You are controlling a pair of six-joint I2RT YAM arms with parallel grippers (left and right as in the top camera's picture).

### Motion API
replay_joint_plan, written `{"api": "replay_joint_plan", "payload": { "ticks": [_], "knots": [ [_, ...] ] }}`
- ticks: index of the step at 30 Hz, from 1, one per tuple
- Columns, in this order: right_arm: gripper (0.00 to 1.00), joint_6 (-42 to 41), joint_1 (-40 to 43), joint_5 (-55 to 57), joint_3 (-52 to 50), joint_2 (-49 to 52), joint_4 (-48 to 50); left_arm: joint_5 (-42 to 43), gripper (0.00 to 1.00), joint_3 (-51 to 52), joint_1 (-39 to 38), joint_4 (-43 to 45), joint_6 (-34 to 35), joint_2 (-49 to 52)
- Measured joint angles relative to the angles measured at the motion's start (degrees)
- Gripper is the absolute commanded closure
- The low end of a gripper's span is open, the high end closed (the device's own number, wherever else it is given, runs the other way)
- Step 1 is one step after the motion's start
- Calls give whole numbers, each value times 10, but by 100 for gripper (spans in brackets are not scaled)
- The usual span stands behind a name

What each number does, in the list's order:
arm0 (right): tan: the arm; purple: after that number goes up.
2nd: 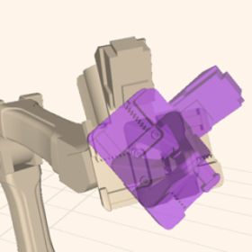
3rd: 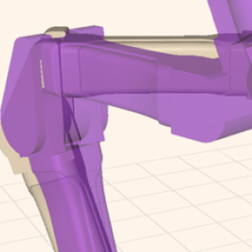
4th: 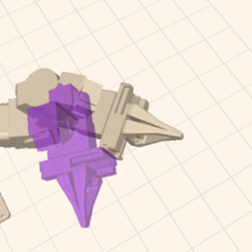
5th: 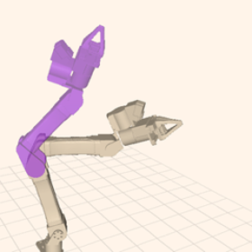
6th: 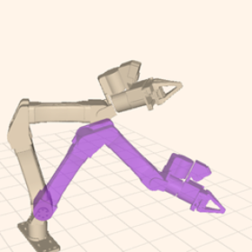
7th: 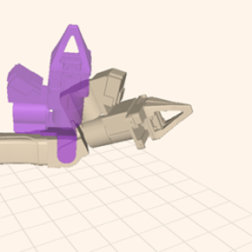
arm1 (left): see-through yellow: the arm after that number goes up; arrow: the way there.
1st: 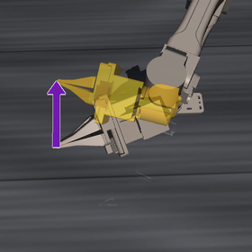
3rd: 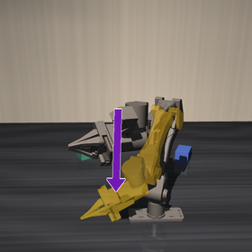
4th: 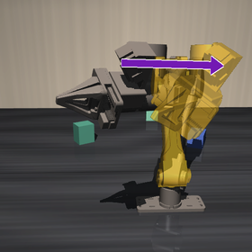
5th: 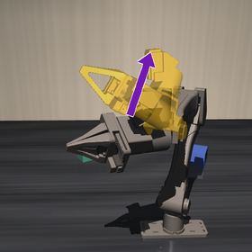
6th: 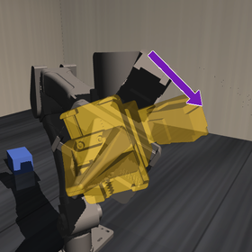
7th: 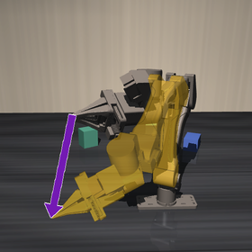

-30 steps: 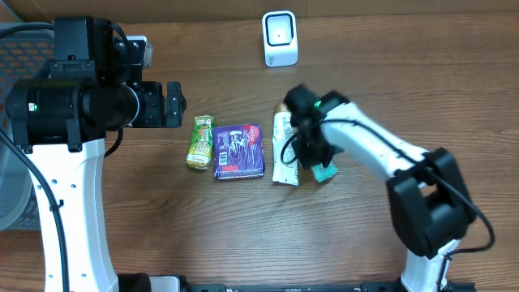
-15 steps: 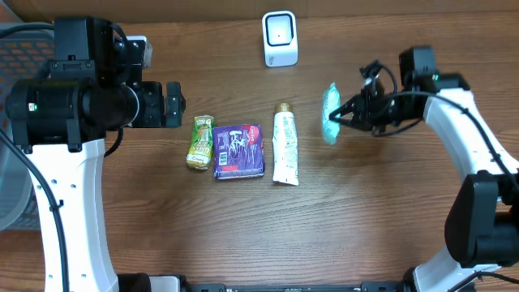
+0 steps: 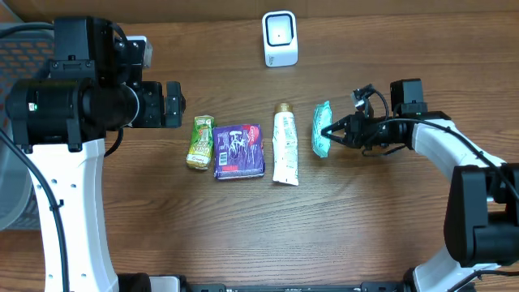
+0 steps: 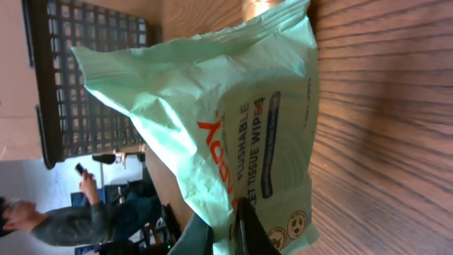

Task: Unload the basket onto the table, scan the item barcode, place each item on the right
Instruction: 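Drag the wipes pack rightward and release it on the table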

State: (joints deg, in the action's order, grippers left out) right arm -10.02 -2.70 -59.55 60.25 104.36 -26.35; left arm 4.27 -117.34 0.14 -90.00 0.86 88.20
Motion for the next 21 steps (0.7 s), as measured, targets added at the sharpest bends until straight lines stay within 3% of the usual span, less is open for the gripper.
{"api": "replay_joint_plan", "payload": {
  "ticks": [7,15,21],
  "knots": [
    [96,-30,0,9,0,49,12,0,1,0,0,0,0,0],
    [79,-78,0,104,1,61,-21,0,1,0,0,0,0,0],
    [69,-92,0,198,32,45,-104,0,0,0,0,0,0,0]
  ]
}}
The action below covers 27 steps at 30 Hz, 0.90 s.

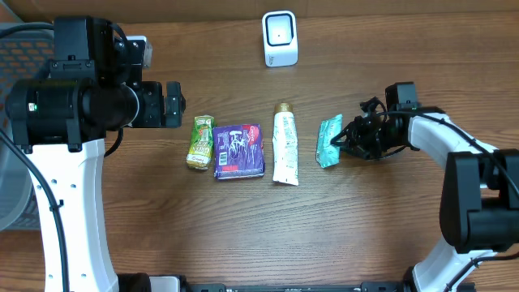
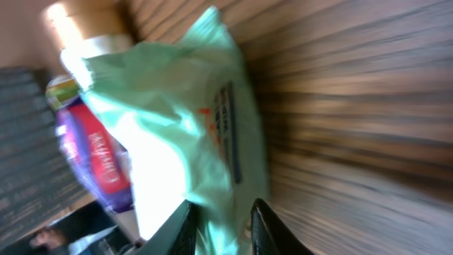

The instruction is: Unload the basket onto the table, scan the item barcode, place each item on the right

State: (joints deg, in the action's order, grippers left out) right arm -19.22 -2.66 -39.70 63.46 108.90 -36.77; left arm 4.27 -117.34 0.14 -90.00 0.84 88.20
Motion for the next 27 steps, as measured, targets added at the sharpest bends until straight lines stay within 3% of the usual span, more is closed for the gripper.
{"api": "replay_joint_plan", "payload": {
  "ticks": [7,13,15,20,27],
  "knots": [
    [59,6,0,196,71,-9,-145,0,0,0,0,0,0,0],
    [40,59,0,235,162,-13,-230,0,0,0,0,0,0,0],
    [35,87,0,224,187,-15,-238,0,0,0,0,0,0,0],
    [35,152,-15,204,207,-22,-209,0,0,0,0,0,0,0],
    [34,196,-125,277,207,-22,-172,0,0,0,0,0,0,0]
  ]
}}
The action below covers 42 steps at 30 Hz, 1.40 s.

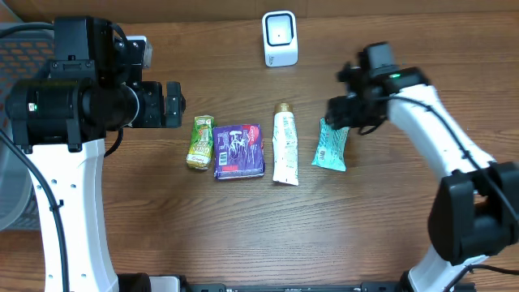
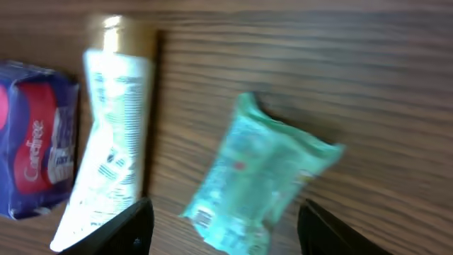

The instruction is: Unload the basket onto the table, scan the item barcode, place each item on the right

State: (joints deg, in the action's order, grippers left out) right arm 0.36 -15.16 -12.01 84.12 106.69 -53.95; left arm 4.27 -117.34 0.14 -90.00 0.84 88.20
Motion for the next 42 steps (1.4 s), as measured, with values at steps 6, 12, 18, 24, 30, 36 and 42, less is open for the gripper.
{"api": "replay_joint_plan", "payload": {
  "ticks": [6,12,18,24,30,36,42],
  "knots": [
    [39,9,-63,24,0,0,40,0,0,0,0,0,0,0],
    [41,11,-67,15,0,14,60,0,0,0,0,0,0,0],
    [41,12,-67,-11,0,53,64,0,0,0,0,0,0,0],
    [42,12,-67,-17,0,97,68,0,1,0,0,0,0,0],
    [47,8,-66,-5,0,118,70,0,0,0,0,0,0,0],
    [46,-27,-54,57,0,119,65,0,0,0,0,0,0,0],
    [46,-89,9,79,0,119,33,0,1,0,0,0,0,0]
  ]
}}
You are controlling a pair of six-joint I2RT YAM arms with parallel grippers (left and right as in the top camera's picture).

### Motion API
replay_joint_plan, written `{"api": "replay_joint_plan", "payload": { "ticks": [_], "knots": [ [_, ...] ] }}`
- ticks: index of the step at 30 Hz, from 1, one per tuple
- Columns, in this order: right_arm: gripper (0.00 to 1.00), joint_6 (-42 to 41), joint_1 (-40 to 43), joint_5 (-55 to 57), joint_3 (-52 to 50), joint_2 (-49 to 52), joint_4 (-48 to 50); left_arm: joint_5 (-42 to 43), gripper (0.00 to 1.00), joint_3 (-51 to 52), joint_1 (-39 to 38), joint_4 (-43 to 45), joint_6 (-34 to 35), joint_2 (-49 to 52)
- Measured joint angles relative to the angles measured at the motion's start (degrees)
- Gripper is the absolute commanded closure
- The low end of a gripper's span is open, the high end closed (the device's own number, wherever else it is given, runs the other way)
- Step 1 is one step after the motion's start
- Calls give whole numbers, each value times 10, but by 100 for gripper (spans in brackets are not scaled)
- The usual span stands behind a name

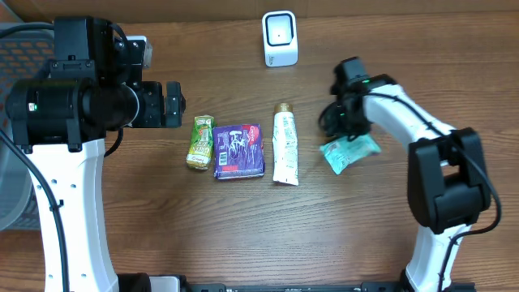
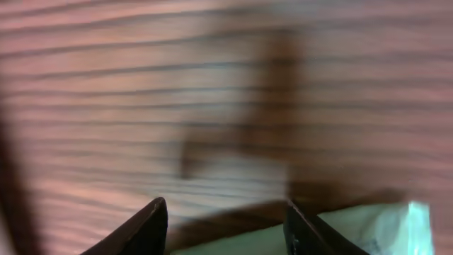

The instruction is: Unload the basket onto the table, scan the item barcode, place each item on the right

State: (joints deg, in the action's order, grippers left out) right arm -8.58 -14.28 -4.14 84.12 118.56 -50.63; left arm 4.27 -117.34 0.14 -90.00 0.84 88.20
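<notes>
The mint-green wipes pack (image 1: 350,152) lies flat and askew on the wooden table (image 1: 389,227), right of the white tube (image 1: 285,146). My right gripper (image 1: 340,126) hangs low at the pack's far left edge. In the right wrist view the right gripper (image 2: 225,216) is open, its dark fingertips (image 2: 157,225) wide apart, and the pack (image 2: 368,228) shows along the bottom edge, reaching between them. The white scanner (image 1: 280,38) stands at the back centre. My left gripper (image 1: 173,104) is held up at the left, away from the items; its jaws cannot be made out.
A purple pack (image 1: 239,151) and a yellow-green pouch (image 1: 199,142) lie in a row left of the tube. A dark mesh basket (image 1: 16,57) sits at the far left edge, behind the left arm.
The wipes pack has shifted right and turned from lengthways to slanted crosswise. My open right gripper has come down from above it to just over the table at its edge.
First my right gripper was shut on the wipes pack, which stood on edge beside the tube. Then the pack was tipped over, still between the fingers. Later it lay flat on the table with the gripper open above it. Now the pack lies turned, the gripper open beside it.
</notes>
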Motion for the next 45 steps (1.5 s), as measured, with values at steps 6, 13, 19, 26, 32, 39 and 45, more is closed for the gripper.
{"api": "replay_joint_plan", "payload": {
  "ticks": [6,13,19,26,32,39,45],
  "knots": [
    [46,-18,77,-52,19,1,-74,0,0,0,0,0,0,0],
    [43,42,152,-186,109,-12,-169,0,0,0,0,0,0,0],
    [40,113,272,-266,88,-39,-219,0,0,0,0,0,0,0],
    [40,172,323,-352,-65,-43,-130,0,0,0,0,0,0,0],
    [35,200,324,-376,-135,-42,-73,0,1,0,0,0,0,0],
    [28,213,327,-420,-201,-52,28,0,0,0,0,0,0,0],
    [31,215,324,-493,-246,-52,102,0,0,0,0,0,0,0]
  ]
}}
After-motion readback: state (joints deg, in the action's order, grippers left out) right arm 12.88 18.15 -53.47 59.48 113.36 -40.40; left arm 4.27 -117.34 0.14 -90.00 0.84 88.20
